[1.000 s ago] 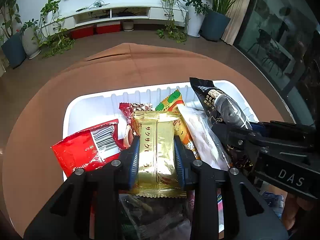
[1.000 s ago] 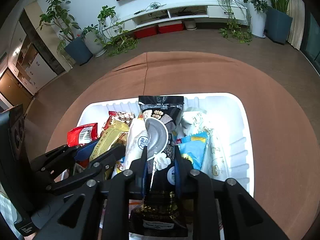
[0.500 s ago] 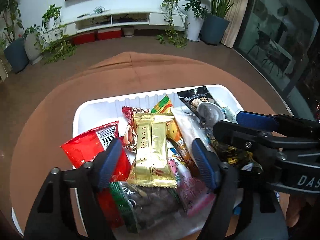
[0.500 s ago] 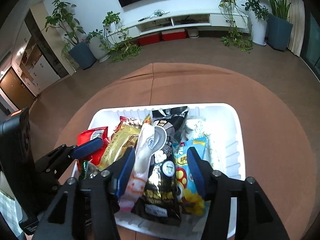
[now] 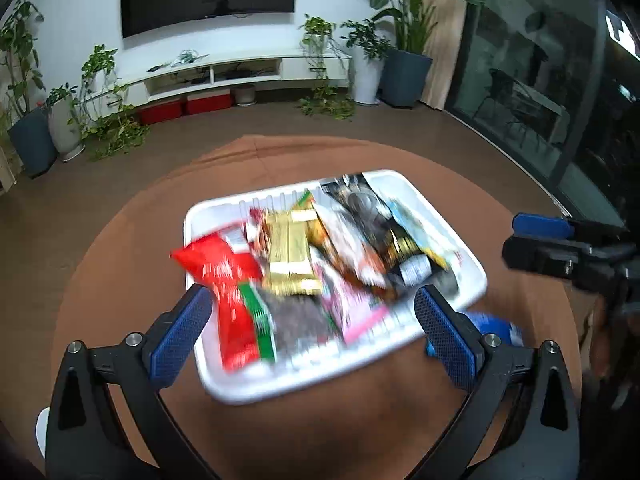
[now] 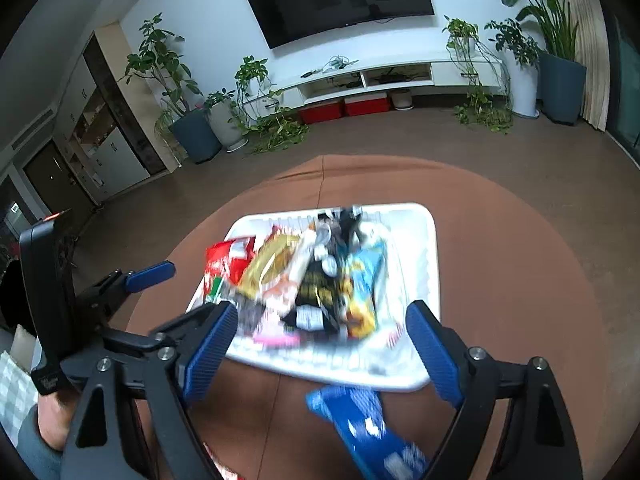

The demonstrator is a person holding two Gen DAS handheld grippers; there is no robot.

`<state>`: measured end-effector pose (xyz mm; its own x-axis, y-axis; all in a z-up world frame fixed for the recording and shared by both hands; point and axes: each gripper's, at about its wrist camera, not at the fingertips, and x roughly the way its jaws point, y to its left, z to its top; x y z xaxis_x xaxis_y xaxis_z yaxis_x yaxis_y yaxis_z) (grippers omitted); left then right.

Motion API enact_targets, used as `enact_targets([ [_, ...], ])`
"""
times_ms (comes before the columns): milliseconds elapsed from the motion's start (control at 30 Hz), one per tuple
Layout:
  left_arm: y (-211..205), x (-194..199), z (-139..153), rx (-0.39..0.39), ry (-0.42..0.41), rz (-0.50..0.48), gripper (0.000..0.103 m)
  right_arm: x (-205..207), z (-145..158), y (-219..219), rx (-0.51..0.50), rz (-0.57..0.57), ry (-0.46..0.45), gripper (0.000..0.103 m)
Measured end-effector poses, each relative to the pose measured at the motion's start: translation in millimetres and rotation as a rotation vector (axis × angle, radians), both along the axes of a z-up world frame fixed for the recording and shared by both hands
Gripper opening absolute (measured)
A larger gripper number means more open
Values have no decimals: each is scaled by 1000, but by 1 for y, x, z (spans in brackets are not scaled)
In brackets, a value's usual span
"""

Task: Organize snacks
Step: 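Grasp the red-and-white candy packet with the left tool while the right tool grasps the blue cake bar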

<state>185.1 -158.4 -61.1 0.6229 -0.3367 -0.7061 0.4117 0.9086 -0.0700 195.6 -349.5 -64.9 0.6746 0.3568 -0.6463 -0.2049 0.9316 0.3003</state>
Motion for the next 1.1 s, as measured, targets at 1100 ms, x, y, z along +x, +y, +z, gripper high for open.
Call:
enact_targets([
  [1100,-38,-138,-74,457,107,-758,76,-85,-27,-25,-106,133,96,89],
])
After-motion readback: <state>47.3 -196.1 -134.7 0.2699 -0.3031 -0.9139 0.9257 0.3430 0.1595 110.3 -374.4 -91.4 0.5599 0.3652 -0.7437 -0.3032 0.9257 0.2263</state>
